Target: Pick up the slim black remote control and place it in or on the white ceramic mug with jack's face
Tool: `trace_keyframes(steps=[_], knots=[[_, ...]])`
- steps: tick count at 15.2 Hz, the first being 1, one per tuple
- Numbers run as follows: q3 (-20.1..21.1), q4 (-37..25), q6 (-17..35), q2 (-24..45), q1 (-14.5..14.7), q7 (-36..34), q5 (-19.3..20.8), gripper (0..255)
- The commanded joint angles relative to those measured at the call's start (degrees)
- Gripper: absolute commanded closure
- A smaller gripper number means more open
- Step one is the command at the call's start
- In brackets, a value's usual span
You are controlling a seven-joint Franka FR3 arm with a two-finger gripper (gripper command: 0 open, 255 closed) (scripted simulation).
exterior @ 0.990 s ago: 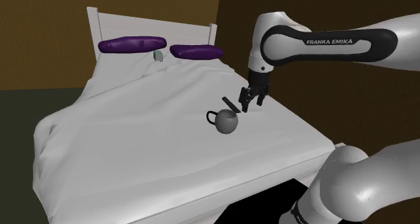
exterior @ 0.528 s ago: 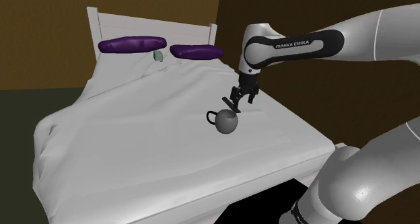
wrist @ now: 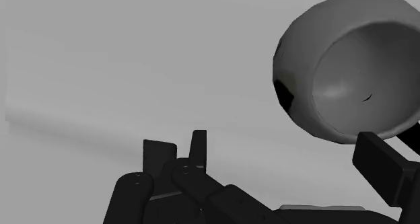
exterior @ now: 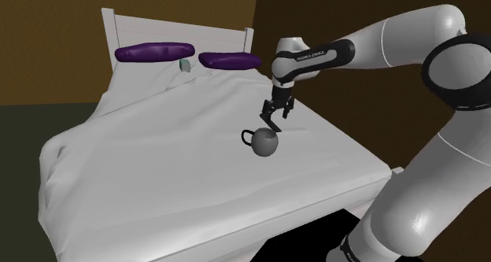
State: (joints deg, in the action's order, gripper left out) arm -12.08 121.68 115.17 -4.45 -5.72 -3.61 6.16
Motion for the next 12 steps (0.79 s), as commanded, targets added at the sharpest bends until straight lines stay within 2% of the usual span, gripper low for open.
trace_keyframes(steps=[1, 7, 12], knots=[[-1.1, -3.5, 1.5, 4.6, -0.8, 1.1, -0.9, 0], [-2.8, -14.5, 3.5, 17.0, -3.6, 3.6, -4.4, 0], [-3.4, -25.8, 3.2, 27.7, -6.7, 5.3, -7.7, 0]])
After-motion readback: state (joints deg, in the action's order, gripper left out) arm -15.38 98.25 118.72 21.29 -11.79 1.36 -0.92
